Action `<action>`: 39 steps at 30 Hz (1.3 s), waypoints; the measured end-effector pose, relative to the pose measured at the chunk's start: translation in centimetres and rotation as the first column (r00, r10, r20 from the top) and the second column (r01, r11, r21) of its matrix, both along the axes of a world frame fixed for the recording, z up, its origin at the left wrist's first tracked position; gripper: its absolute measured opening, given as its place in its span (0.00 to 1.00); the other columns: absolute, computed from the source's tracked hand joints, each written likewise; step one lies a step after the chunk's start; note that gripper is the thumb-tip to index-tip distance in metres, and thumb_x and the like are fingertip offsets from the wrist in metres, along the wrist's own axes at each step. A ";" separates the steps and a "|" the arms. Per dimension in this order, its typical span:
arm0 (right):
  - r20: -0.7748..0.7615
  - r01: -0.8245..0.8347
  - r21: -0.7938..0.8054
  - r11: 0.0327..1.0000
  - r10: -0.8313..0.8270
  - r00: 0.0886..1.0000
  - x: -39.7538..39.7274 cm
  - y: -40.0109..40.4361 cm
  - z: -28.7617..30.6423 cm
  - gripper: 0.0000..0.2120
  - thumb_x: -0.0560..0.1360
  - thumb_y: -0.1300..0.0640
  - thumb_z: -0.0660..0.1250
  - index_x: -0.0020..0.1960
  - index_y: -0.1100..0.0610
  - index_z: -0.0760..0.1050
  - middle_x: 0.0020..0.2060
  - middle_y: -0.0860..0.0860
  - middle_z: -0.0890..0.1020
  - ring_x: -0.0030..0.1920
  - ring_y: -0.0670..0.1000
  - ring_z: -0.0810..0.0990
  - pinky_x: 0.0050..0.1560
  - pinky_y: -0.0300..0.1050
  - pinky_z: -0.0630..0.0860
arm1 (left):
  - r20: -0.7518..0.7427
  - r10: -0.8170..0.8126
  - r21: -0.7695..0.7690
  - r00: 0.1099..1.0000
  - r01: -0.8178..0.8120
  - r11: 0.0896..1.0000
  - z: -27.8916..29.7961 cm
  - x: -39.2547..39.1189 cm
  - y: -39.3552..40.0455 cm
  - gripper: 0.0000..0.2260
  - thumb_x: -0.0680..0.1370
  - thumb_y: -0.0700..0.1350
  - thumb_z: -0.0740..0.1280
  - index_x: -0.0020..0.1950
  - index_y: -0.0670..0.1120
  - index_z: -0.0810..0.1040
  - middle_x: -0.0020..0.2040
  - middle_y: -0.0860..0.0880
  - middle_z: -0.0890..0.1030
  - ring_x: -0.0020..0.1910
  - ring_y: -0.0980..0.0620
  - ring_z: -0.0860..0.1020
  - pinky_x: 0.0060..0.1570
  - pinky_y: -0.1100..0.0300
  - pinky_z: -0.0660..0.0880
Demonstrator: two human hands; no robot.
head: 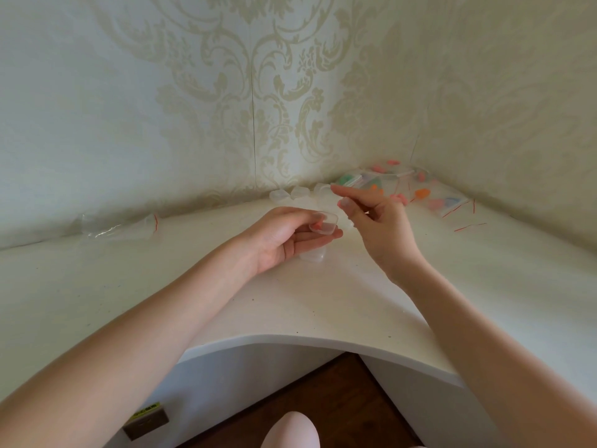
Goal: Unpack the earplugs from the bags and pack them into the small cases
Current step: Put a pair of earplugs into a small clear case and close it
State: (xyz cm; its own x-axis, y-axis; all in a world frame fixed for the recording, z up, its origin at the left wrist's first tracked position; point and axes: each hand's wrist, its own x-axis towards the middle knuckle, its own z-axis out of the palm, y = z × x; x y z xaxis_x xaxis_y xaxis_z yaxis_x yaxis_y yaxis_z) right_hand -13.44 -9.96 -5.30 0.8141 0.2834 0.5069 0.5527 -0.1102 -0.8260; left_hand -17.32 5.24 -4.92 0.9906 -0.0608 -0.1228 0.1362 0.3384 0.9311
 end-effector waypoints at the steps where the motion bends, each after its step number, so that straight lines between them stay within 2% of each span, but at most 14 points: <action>1: 0.005 -0.003 -0.009 1.000 0.003 1.000 0.0 0.0 0.0 0.10 0.78 0.63 0.64 0.54 0.53 0.80 0.39 0.41 0.81 0.38 0.36 0.76 0.44 0.30 0.74 | -0.001 0.006 -0.008 1.000 -0.006 1.000 0.0 0.0 0.0 0.11 0.79 0.36 0.62 0.59 0.31 0.75 0.46 0.39 0.80 0.45 0.47 0.84 0.42 0.63 0.81; 4: -0.067 -0.034 0.065 0.997 0.039 0.997 -0.1 0.0 0.2 0.07 0.77 0.67 0.64 0.51 0.60 0.79 0.35 0.49 0.81 0.35 0.42 0.80 0.42 0.34 0.78 | -0.002 0.024 -0.025 1.000 -0.024 0.999 0.0 0.1 0.2 0.11 0.79 0.35 0.63 0.58 0.31 0.74 0.45 0.39 0.81 0.43 0.46 0.84 0.41 0.62 0.81; 7: -0.104 -0.023 0.113 0.993 0.035 0.994 -0.2 -0.1 0.3 0.04 0.76 0.65 0.66 0.48 0.60 0.78 0.36 0.52 0.84 0.38 0.46 0.83 0.40 0.36 0.78 | -0.007 0.044 -0.027 0.999 -0.044 0.999 -0.1 0.2 0.3 0.07 0.78 0.35 0.63 0.54 0.34 0.75 0.42 0.40 0.81 0.41 0.46 0.84 0.43 0.60 0.81; 10: -0.015 0.022 0.019 1.000 -0.021 1.000 -0.2 -0.1 0.0 0.02 0.74 0.61 0.70 0.46 0.56 0.77 0.36 0.49 0.85 0.38 0.45 0.81 0.39 0.33 0.71 | 0.002 0.022 -0.015 1.000 -0.022 1.000 -0.2 0.2 0.2 0.05 0.79 0.35 0.62 0.51 0.36 0.77 0.42 0.41 0.82 0.43 0.46 0.84 0.46 0.60 0.81; 12: 0.034 0.062 -0.026 0.998 -0.061 0.998 0.0 -0.1 -0.2 0.05 0.73 0.61 0.71 0.41 0.53 0.77 0.35 0.46 0.84 0.38 0.43 0.79 0.37 0.32 0.67 | 0.012 0.000 0.004 1.000 0.000 1.000 -0.2 0.2 0.2 0.06 0.79 0.36 0.62 0.50 0.36 0.77 0.42 0.41 0.82 0.44 0.47 0.84 0.46 0.61 0.81; 14: 0.053 0.121 -0.086 0.989 -0.117 0.992 0.2 -0.1 -0.5 0.07 0.72 0.58 0.73 0.37 0.50 0.78 0.32 0.41 0.80 0.35 0.40 0.74 0.36 0.31 0.65 | 0.018 -0.013 0.023 1.000 0.012 1.000 -0.2 0.1 0.2 0.07 0.79 0.36 0.62 0.53 0.35 0.78 0.43 0.41 0.83 0.46 0.47 0.84 0.46 0.61 0.81; 16: 0.074 0.191 -0.164 0.968 -0.181 0.981 0.4 -0.2 -0.8 0.06 0.71 0.53 0.73 0.37 0.48 0.78 0.34 0.40 0.74 0.36 0.40 0.69 0.37 0.31 0.64 | 0.020 -0.016 0.025 1.000 0.016 1.000 -0.2 0.2 0.2 0.10 0.78 0.36 0.63 0.57 0.34 0.76 0.46 0.40 0.82 0.48 0.46 0.83 0.48 0.60 0.80; 19: 0.108 0.209 -0.223 0.952 -0.189 0.976 0.6 -0.2 -1.0 0.04 0.70 0.51 0.73 0.40 0.47 0.78 0.36 0.43 0.71 0.38 0.41 0.67 0.38 0.29 0.64 | 0.026 -0.020 0.020 0.999 0.019 1.000 -0.2 0.1 0.3 0.10 0.79 0.36 0.62 0.57 0.33 0.76 0.49 0.38 0.81 0.47 0.47 0.83 0.47 0.61 0.80; 22: 0.143 0.195 -0.210 0.958 -0.167 0.976 0.5 -0.1 -1.0 0.07 0.70 0.53 0.73 0.45 0.49 0.76 0.40 0.44 0.73 0.40 0.44 0.68 0.40 0.28 0.64 | 0.028 -0.029 0.033 0.999 0.028 0.999 -0.2 0.1 0.2 0.10 0.79 0.36 0.61 0.57 0.33 0.76 0.51 0.36 0.81 0.47 0.46 0.83 0.48 0.61 0.80; 25: 0.145 0.180 -0.244 0.953 -0.147 0.978 0.5 -0.1 -0.9 0.04 0.71 0.56 0.73 0.44 0.48 0.78 0.44 0.47 0.76 0.42 0.44 0.69 0.41 0.25 0.64 | 0.026 -0.019 0.037 0.999 0.018 0.999 -0.3 0.2 0.2 0.10 0.78 0.36 0.62 0.57 0.33 0.76 0.53 0.35 0.80 0.48 0.46 0.83 0.48 0.60 0.80; 31: 0.210 0.177 -0.292 0.940 -0.117 0.971 0.7 -0.1 -1.0 0.05 0.72 0.59 0.72 0.45 0.50 0.81 0.41 0.45 0.72 0.46 0.48 0.68 0.44 0.27 0.63 | 0.024 -0.019 0.047 1.000 0.017 0.999 -0.4 0.2 0.2 0.09 0.79 0.37 0.62 0.55 0.34 0.77 0.49 0.37 0.81 0.46 0.47 0.83 0.48 0.60 0.80; 34: 0.215 0.214 -0.215 0.953 -0.168 0.962 0.5 -0.1 -1.0 0.14 0.70 0.57 0.73 0.53 0.50 0.73 0.50 0.47 0.73 0.45 0.46 0.69 0.45 0.25 0.64 | 0.027 -0.024 0.034 0.999 0.023 0.999 -0.2 0.1 0.3 0.10 0.78 0.37 0.63 0.56 0.33 0.77 0.50 0.37 0.81 0.48 0.46 0.83 0.46 0.61 0.80; 36: 0.132 0.201 -0.163 0.966 -0.181 0.975 0.6 -0.1 -0.8 0.22 0.72 0.54 0.72 0.63 0.50 0.68 0.56 0.47 0.72 0.48 0.45 0.72 0.46 0.25 0.66 | 0.028 -0.023 0.030 0.999 0.022 0.999 0.0 0.1 0.3 0.10 0.78 0.38 0.64 0.56 0.33 0.78 0.49 0.38 0.82 0.47 0.47 0.83 0.45 0.62 0.81; 39: -0.051 0.071 -0.105 0.992 -0.076 0.996 0.6 0.3 -0.7 0.18 0.80 0.51 0.60 0.69 0.52 0.68 0.58 0.47 0.76 0.55 0.43 0.76 0.56 0.37 0.72 | 0.022 -0.014 0.017 1.000 0.014 1.000 0.1 0.1 0.3 0.12 0.80 0.40 0.61 0.55 0.33 0.78 0.47 0.40 0.83 0.47 0.47 0.83 0.45 0.63 0.80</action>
State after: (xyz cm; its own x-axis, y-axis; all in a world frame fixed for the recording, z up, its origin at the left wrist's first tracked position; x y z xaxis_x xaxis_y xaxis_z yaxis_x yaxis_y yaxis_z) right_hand -12.86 -9.66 -6.02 0.8604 0.2699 0.4323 0.4942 -0.2346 -0.8371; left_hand -17.21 5.50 -4.86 0.9921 -0.0727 -0.1019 0.1200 0.3213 0.9393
